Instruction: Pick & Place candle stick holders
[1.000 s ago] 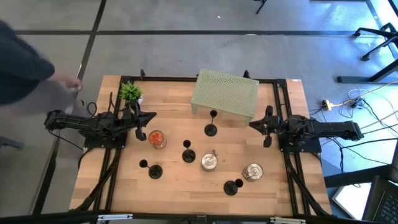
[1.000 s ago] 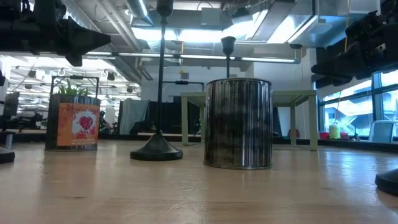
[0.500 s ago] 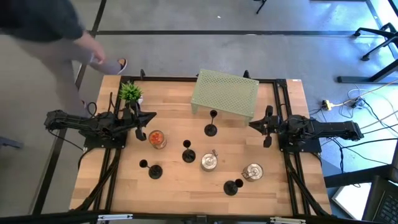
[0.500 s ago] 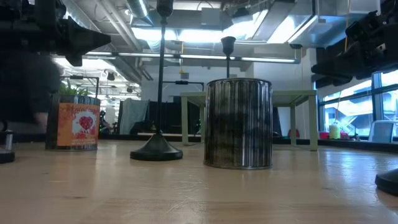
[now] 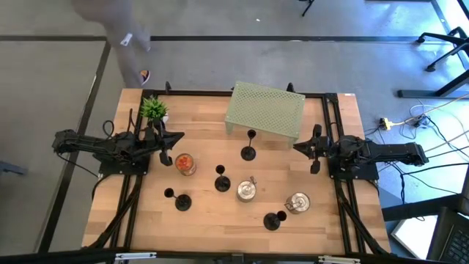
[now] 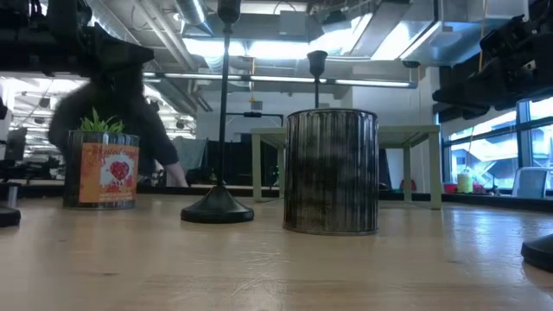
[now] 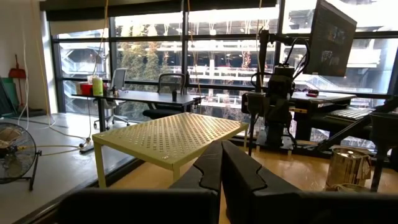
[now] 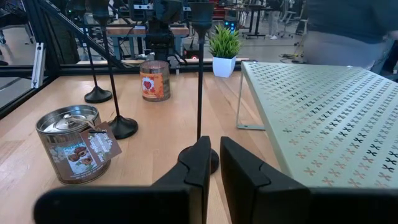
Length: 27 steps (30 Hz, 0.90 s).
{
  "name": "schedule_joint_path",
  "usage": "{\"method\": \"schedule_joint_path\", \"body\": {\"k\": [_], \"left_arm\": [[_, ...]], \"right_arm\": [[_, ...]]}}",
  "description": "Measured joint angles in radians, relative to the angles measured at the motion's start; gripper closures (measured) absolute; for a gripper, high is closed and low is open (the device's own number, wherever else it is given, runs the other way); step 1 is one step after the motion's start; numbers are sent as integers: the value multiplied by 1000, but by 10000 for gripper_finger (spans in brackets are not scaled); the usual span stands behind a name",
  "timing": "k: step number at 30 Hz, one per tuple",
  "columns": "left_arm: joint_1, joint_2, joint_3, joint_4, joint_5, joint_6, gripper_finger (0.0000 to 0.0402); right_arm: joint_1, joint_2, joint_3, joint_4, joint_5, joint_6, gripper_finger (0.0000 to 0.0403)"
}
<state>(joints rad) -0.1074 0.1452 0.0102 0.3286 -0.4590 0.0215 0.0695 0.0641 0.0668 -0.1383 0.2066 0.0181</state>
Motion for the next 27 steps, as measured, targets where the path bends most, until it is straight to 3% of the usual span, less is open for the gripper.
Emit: {"method": "schedule_joint_path", "body": {"k": [27], "left_arm": [[0,0,0,0,0,0,400]], "right_arm": [[0,0,0,78,-51,0,363]]}}
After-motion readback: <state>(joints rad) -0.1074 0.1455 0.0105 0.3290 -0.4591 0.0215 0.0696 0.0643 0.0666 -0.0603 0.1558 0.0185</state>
